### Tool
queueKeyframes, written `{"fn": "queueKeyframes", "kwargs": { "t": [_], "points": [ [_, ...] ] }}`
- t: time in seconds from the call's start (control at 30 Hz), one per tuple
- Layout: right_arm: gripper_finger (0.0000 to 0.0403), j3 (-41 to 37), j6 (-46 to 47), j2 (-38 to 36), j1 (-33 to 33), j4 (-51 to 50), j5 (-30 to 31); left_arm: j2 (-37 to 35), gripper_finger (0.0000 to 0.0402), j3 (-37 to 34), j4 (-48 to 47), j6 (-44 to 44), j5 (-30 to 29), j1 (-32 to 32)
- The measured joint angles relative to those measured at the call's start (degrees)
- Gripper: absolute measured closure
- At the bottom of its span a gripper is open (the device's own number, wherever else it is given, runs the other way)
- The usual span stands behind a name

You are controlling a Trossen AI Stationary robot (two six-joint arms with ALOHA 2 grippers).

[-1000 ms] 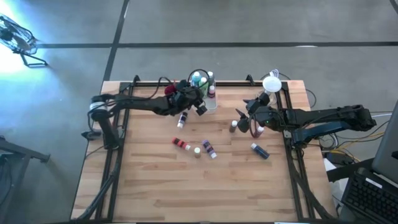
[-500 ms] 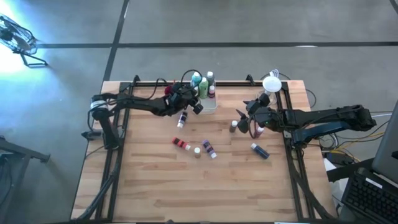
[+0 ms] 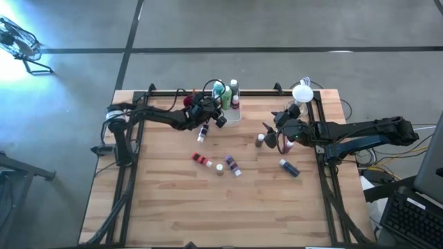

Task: Pick & Place Paint Supplies
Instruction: Put the brown paint bottle into the white bin, then put the dark brown bottle paint into the white bin

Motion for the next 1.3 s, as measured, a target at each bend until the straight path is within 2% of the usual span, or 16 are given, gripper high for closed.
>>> {"fn": "queueKeyframes", "kwargs": {
  "t": [0.27, 0.47, 0.6, 0.97, 1.17, 1.3],
  "points": [
    [0.0113, -0.14, 0.00, 0.00, 0.00, -0.01, 0.00, 0.17, 0.0276, 0.00, 0.29, -1.31, -0.06, 0.43],
    [0.0111, -0.31, -0.02, 0.00, 0.00, 0.00, 0.00, 0.17, 0.0177, 0.11, 0.17, -1.14, 0.05, 0.50],
    [0.0122, -0.31, -0.02, 0.00, 0.00, -0.02, 0.00, -0.29, 0.0146, 1.42, -1.00, 0.33, 0.34, 0.45],
    [0.0158, -0.31, -0.09, 0.00, 0.01, -0.28, -0.07, -7.20, 0.0141, 5.17, -7.41, 2.42, 1.24, -0.01],
    [0.0169, -0.31, -0.24, 0.00, 0.02, -0.37, -0.13, -16.08, 0.0149, 5.66, -15.24, 2.06, 6.18, -3.37],
    [0.0174, -0.31, -0.26, 0.00, 0.00, -0.39, -0.13, -22.79, 0.0156, 3.20, -19.11, 1.31, 8.16, -8.01]
  ]
}}
